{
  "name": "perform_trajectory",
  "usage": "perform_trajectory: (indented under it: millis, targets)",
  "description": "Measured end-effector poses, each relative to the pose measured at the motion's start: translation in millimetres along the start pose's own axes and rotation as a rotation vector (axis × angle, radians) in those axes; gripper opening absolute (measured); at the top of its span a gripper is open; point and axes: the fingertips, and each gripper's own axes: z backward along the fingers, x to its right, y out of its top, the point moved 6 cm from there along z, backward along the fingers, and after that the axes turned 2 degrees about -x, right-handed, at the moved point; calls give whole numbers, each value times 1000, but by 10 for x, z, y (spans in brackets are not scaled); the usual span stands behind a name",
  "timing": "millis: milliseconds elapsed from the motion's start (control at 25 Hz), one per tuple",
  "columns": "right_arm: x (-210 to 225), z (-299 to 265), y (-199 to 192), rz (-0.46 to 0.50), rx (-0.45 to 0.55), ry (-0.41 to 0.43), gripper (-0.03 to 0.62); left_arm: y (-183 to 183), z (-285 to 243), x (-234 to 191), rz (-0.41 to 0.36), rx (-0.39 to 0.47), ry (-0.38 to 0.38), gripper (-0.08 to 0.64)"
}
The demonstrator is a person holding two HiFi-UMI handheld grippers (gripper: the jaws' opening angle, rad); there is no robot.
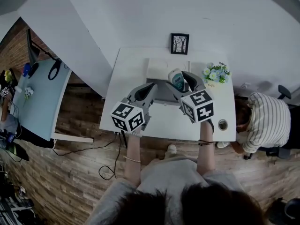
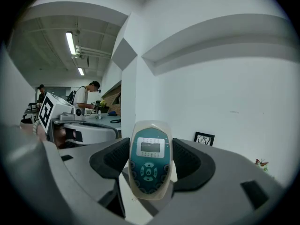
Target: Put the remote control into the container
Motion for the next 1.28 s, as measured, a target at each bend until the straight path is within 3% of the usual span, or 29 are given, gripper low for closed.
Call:
perform_trajectory:
  millis: [280,680,1280]
  targets:
    - [78,-251,-99,4,-51,47,283,-171,-71,-136,41,-38,28,3]
    - [57,-682,-294,-13,-162,101,284,-389,-219,-387,97,-137,0,3]
    - [26,-1181,-831,37,-391,196,284,-738,-288,-661,187,-212,32,3]
